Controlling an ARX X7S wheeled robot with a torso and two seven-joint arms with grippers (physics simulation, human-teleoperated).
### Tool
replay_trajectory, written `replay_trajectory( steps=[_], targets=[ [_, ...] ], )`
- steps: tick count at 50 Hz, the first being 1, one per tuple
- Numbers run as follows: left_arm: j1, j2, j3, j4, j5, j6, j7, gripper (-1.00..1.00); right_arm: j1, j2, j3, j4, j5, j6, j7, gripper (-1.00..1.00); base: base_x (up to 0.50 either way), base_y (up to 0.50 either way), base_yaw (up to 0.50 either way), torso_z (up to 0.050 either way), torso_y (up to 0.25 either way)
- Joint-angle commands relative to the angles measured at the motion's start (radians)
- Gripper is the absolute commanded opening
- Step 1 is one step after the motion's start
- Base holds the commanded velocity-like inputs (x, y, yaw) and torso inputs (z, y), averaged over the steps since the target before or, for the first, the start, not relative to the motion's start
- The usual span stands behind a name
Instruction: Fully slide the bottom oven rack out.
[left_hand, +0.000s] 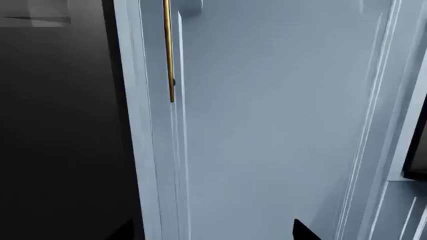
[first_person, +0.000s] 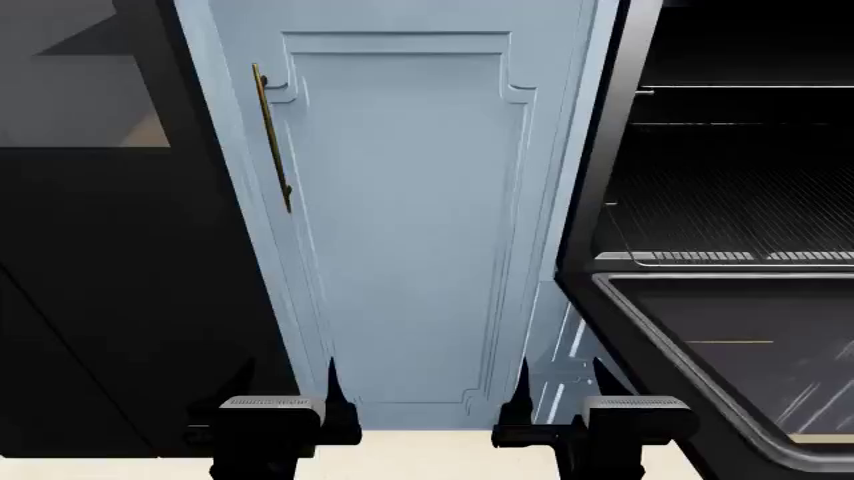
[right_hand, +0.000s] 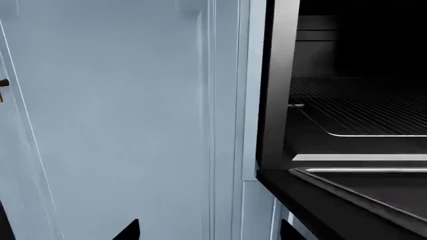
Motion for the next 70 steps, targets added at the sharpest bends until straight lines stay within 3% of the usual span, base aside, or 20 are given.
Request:
replay_trajectory(
  steps=[1, 15, 25, 31, 37, 41, 45, 46, 49, 52, 53, 55, 57, 59, 63, 70],
  targets=[
    [-0.002, -0.015, 0.019, -0.003, -0.007, 0.0, -0.028, 1.0, 0.0, 0.016, -0.021, 0.001, 0.011, -0.001, 0.023, 1.0, 0.0, 0.0, 0.0, 0.0, 0.0],
    [0.005, -0.052, 0.063, 0.002, -0.044, 0.01, -0.074, 1.0, 0.003, 0.05, -0.074, 0.005, 0.027, -0.008, 0.081, 1.0, 0.0, 0.0, 0.0, 0.0, 0.0],
    [0.018, -0.063, 0.065, 0.14, -0.103, -0.163, -0.097, 1.0, 0.002, 0.049, -0.14, -0.12, 0.058, 0.109, 0.076, 1.0, 0.0, 0.0, 0.0, 0.0, 0.0],
    [-0.012, -0.08, 0.052, 0.377, -0.165, -0.436, -0.133, 1.0, 0.028, 0.055, -0.183, -0.356, 0.07, 0.313, 0.089, 1.0, 0.0, 0.0, 0.0, 0.0, 0.0],
    [-0.13, -0.11, 0.012, 0.639, -0.273, -0.822, -0.175, 1.0, 0.127, 0.06, -0.186, -0.619, 0.129, 0.612, 0.106, 1.0, 0.0, 0.0, 0.0, 0.0, 0.0],
    [-0.282, -0.12, -0.057, 0.816, -0.377, -1.151, -0.206, 1.0, 0.251, 0.058, -0.146, -0.78, 0.199, 0.875, 0.119, 1.0, 0.0, 0.0, 0.0, 0.0, 0.0],
    [-0.517, -0.093, -0.185, 0.975, -0.496, -1.544, -0.21, 1.0, 0.436, 0.052, -0.063, -0.931, 0.28, 1.191, 0.131, 1.0, 0.0, 0.0, 0.0, 0.0, 0.0],
    [-0.553, -0.115, -0.222, 0.964, -0.625, -1.57, -0.284, 1.0, 0.49, 0.047, -0.032, -0.965, 0.302, 1.274, 0.13, 1.0, 0.0, 0.0, 0.0, 0.0, 0.0],
    [-0.679, -0.251, -0.316, 0.816, -1.075, -1.569, -0.734, 1.0, 0.628, 0.03, 0.056, -1.032, 0.359, 1.477, 0.115, 1.0, 0.0, 0.0, 0.0, 0.0, 0.0],
    [-0.801, -0.369, -0.256, 0.695, -1.525, -1.495, -1.167, 1.0, 0.727, 0.072, 0.149, -1.03, 0.551, 1.57, 0.205, 1.0, 0.0, 0.0, 0.0, 0.0, 0.0],
    [-0.829, -0.4, -0.23, 0.675, -1.675, -1.465, -1.219, 1.0, 0.75, 0.109, 0.19, -1.007, 0.701, 1.57, 0.32, 1.0, 0.0, 0.0, 0.0, 0.0, 0.0],
    [-0.895, -0.467, -0.171, 0.652, -1.927, -1.413, -1.306, 1.0, 0.824, 0.203, 0.262, -0.933, 1.001, 1.57, 0.62, 1.0, 0.0, 0.0, 0.0, 0.0, 0.0],
    [-0.943, -0.518, -0.131, 0.64, -2.009, -1.367, -1.362, 1.0, 0.891, 0.267, 0.278, -0.865, 1.301, 1.565, 0.869, 1.0, 0.0, 0.0, 0.0, 0.0, 0.0],
    [-0.973, -0.561, -0.105, 0.638, -2.071, -1.332, -1.398, 1.0, 0.939, 0.316, 0.259, -0.816, 1.585, 1.546, 1.012, 1.0, 0.0, 0.0, 0.0, 0.0, 0.0],
    [-1.007, -0.629, -0.085, 0.639, -2.153, -1.281, -1.437, 1.0, 1.002, 0.396, 0.202, -0.76, 1.745, 1.494, 1.162, 1.0, 0.0, 0.0, 0.0, 0.0, 0.0],
    [-1.143, -0.722, -0.012, 0.605, -2.251, -1.223, -1.482, 1.0, 1.107, 0.492, 0.121, -0.706, 1.879, 1.432, 1.279, 1.0, 0.0, 0.0, 0.0, 0.0, 0.0]
  ],
)
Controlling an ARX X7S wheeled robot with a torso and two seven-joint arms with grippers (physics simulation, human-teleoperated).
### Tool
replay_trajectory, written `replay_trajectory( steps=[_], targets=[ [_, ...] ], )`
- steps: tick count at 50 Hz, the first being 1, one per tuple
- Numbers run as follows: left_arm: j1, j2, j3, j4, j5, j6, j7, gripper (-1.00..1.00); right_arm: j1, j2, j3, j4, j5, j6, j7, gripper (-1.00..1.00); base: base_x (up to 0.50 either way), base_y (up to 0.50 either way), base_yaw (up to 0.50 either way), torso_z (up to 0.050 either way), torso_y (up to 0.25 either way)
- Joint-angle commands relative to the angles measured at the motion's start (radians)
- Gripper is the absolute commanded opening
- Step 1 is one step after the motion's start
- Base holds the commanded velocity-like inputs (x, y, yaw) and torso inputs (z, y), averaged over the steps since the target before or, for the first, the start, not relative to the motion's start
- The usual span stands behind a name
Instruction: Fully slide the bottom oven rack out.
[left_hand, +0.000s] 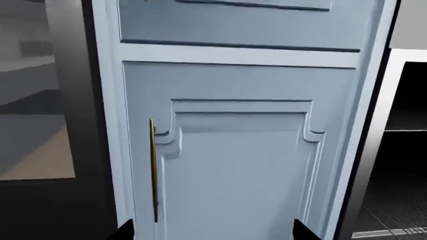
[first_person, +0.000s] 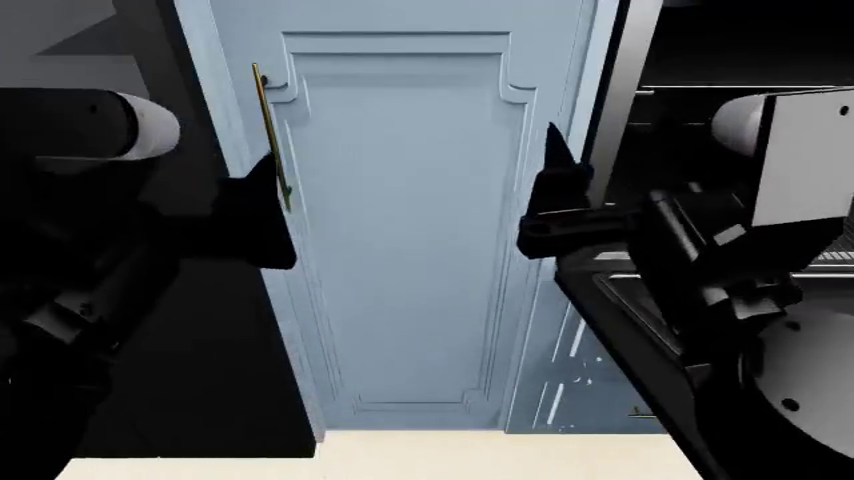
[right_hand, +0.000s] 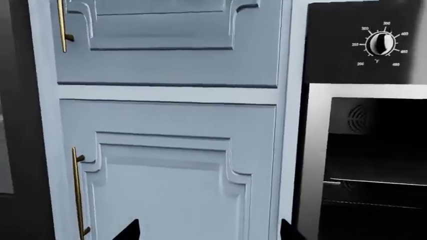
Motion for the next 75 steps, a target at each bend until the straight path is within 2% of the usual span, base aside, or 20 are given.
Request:
replay_trajectory(
  steps=[1, 10, 36, 41, 49, 59, 75],
  targets=[
    [-0.24, -0.188, 0.095, -0.051, -0.383, 0.053, -0.228, 1.0, 0.231, 0.179, -0.042, 0.083, 0.488, 0.009, 0.366, 1.0, 0.0, 0.0, 0.0, 0.0, 0.0],
    [-0.29, -0.218, 0.112, -0.09, -0.375, 0.057, -0.205, 1.0, 0.344, 0.255, -0.133, 0.135, 0.583, -0.039, 0.437, 1.0, 0.0, -0.04, 0.0, 0.0, 0.0],
    [-0.382, -0.233, 0.231, -0.202, -0.382, 0.105, -0.182, 1.0, 0.5, 0.441, -0.278, 0.242, 0.781, -0.179, 0.568, 1.0, -0.02, -0.48, 0.0, 0.0, 0.0],
    [-0.351, -0.237, 0.237, -0.199, -0.382, 0.104, -0.166, 1.0, 0.51, 0.463, -0.292, 0.247, 0.789, -0.185, 0.565, 1.0, -0.01, -0.5, 0.0, 0.0, 0.0],
    [-0.383, -0.259, 0.252, -0.207, -0.4, 0.124, -0.174, 1.0, 0.484, 0.489, -0.277, 0.24, 0.777, -0.193, 0.543, 1.0, -0.01, -0.5, 0.0, 0.0, 0.0],
    [-0.407, -0.245, 0.296, -0.221, -0.394, 0.146, -0.183, 1.0, 0.456, 0.505, -0.268, 0.23, 0.757, -0.198, 0.518, 1.0, -0.01, -0.5, 0.0, 0.0, 0.0],
    [-0.415, -0.264, 0.294, -0.213, -0.389, 0.173, -0.168, 1.0, 0.444, 0.515, -0.285, 0.224, 0.741, -0.215, 0.499, 1.0, 0.0, -0.5, 0.0, 0.0, 0.0]
  ],
)
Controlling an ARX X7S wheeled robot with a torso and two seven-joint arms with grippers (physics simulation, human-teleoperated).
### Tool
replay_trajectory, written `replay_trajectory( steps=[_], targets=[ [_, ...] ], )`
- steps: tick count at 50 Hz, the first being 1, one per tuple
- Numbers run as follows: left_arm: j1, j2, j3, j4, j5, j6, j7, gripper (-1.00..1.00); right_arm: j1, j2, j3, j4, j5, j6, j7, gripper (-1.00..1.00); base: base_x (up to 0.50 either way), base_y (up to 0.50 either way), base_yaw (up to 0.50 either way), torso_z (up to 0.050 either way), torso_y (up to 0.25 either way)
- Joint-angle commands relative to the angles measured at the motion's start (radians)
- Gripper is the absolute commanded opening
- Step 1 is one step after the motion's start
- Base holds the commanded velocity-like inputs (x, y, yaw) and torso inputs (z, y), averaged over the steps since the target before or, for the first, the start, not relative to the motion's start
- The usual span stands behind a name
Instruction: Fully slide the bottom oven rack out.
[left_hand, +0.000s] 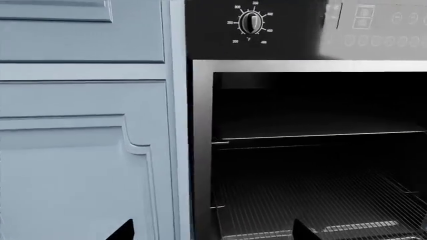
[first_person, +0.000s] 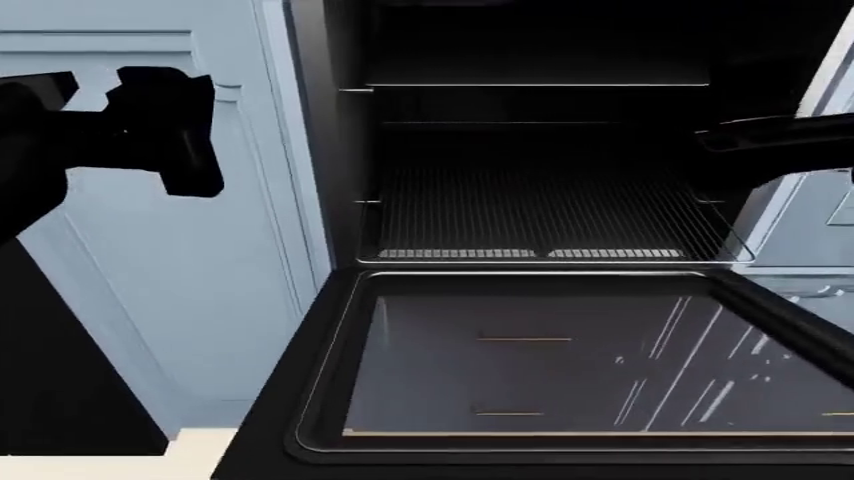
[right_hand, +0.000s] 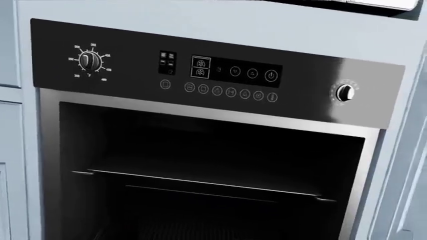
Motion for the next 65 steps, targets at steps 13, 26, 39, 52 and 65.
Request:
replay_trajectory(
  steps=[13, 26, 39, 52, 65],
  targets=[
    [0.011, -0.019, 0.002, 0.005, 0.035, 0.019, 0.035, 1.0, -0.071, 0.001, 0.007, -0.016, -0.065, -0.011, -0.056, 1.0, 0.0, -0.5, 0.0, 0.0, 0.0],
    [0.014, -0.033, 0.018, 0.012, 0.02, 0.041, 0.026, 1.0, -0.104, 0.006, 0.0, -0.029, -0.063, -0.031, -0.059, 1.0, 0.0, -0.35, 0.0, 0.0, 0.0],
    [0.005, -0.06, 0.047, -0.026, 0.025, 0.055, 0.008, 1.0, -0.045, -0.003, -0.078, 0.014, -0.026, -0.051, -0.027, 1.0, 0.14, 0.0, 0.0, 0.0, 0.0],
    [-0.033, -0.061, 0.085, -0.041, 0.01, 0.064, 0.001, 1.0, -0.03, 0.017, -0.09, 0.03, -0.016, -0.068, -0.027, 1.0, 0.27, 0.0, 0.0, 0.0, 0.0],
    [-0.029, -0.067, 0.098, -0.035, 0.008, 0.075, 0.012, 1.0, -0.03, 0.027, -0.108, 0.028, -0.013, -0.08, -0.028, 1.0, 0.08, 0.0, 0.0, 0.0, 0.0]
  ],
)
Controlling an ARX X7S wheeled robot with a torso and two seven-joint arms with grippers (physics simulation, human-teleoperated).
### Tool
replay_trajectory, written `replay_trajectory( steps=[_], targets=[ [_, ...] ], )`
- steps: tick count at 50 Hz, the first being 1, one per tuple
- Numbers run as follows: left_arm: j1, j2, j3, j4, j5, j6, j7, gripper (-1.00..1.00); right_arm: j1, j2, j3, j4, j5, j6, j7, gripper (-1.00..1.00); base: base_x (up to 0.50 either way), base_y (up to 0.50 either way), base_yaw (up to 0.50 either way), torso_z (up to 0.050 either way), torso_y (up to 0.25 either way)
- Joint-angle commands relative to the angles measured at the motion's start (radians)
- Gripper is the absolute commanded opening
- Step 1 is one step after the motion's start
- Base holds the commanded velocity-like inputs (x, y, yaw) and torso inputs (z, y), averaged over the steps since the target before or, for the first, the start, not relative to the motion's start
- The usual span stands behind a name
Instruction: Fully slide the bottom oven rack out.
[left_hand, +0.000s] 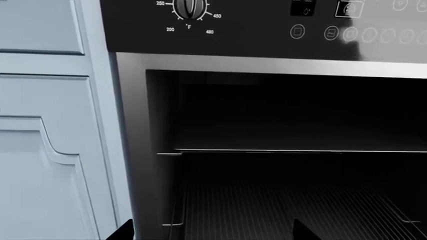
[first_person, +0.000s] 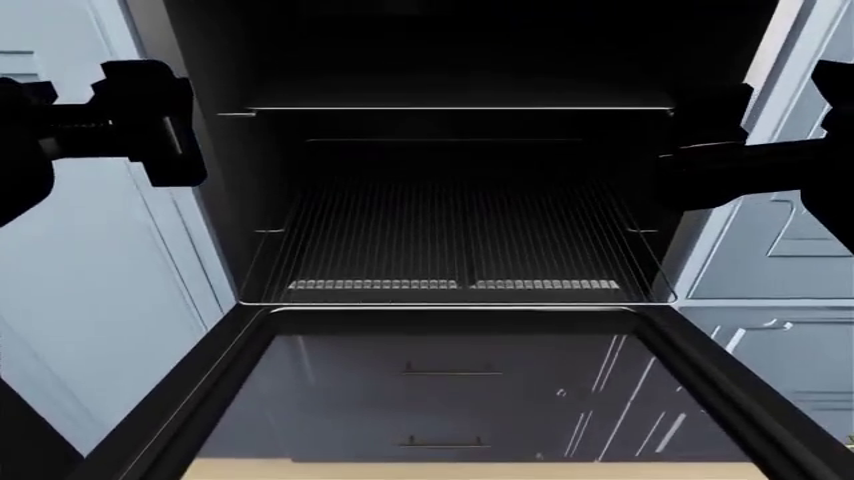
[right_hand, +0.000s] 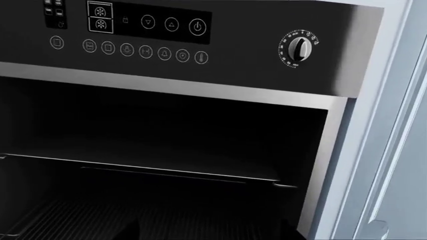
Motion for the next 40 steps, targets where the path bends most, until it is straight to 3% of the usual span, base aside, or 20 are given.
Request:
replay_trajectory(
  steps=[1, 33, 40],
  targets=[
    [-0.011, -0.004, 0.021, -0.001, -0.011, 0.011, 0.001, 1.0, 0.008, 0.008, -0.018, 0.005, 0.005, -0.011, -0.001, 1.0, 0.02, 0.0, 0.0, 0.0, 0.0],
    [-0.097, -0.003, 0.116, -0.046, -0.051, 0.041, -0.025, 1.0, 0.043, 0.048, -0.041, 0.038, 0.014, -0.039, -0.011, 1.0, 0.01, 0.0, 0.0, 0.0, 0.0],
    [-0.102, -0.006, 0.126, -0.046, -0.057, 0.048, -0.021, 1.0, 0.041, 0.054, -0.041, 0.036, 0.009, -0.043, -0.019, 1.0, 0.0, 0.0, 0.0, 0.049, 0.052]
  ],
)
